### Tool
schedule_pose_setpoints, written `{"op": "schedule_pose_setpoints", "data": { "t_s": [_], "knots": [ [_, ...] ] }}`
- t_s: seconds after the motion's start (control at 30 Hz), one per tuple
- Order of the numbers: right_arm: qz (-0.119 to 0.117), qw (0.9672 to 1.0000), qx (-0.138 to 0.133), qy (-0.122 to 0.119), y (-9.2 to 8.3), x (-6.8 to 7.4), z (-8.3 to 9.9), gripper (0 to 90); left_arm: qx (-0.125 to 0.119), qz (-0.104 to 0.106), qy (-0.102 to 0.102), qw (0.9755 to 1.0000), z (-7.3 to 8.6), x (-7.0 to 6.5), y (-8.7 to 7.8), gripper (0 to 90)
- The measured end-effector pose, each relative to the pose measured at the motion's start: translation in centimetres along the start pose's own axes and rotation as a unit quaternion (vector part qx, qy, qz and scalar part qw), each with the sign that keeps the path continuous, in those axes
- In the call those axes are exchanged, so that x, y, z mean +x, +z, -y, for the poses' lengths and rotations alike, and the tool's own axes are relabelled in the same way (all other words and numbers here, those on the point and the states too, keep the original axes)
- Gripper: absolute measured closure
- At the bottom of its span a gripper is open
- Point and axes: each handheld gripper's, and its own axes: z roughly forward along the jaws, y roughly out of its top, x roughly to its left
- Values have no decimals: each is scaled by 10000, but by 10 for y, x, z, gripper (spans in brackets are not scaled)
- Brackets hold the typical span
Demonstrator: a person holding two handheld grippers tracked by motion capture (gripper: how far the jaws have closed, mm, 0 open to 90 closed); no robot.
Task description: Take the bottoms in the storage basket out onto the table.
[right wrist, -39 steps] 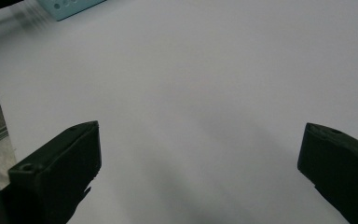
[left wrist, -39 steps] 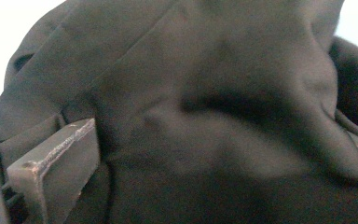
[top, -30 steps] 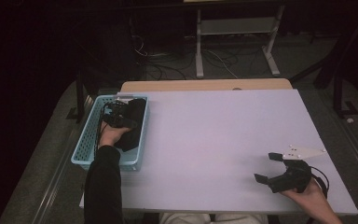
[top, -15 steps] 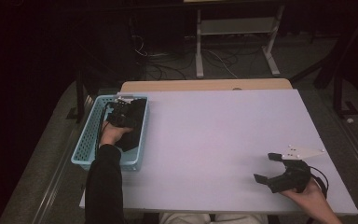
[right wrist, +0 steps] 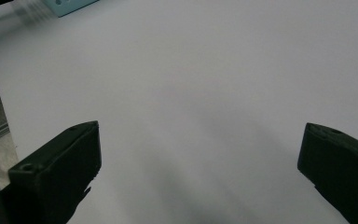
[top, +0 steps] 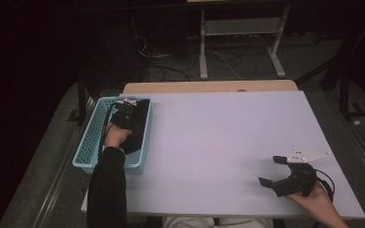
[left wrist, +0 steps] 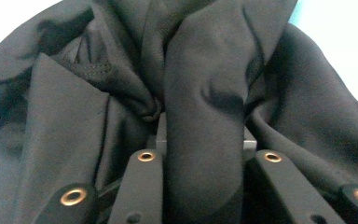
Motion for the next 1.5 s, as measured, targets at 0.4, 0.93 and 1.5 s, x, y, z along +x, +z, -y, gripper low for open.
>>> {"op": "schedule_pose_setpoints", "data": {
  "t_s": [0.4,0.93,1.5],
  "knots": [
    [15,10000,-8,27,0,-2,1,0,-336,308,-721,9964,1,9,-16,776],
    [19,10000,-22,24,-1,-1,1,0,-886,812,-1135,9862,1,15,-58,777],
    [13,10000,-45,20,-1,0,-1,0,-1212,1004,-1157,9807,-13,18,-115,776]
  ]
}}
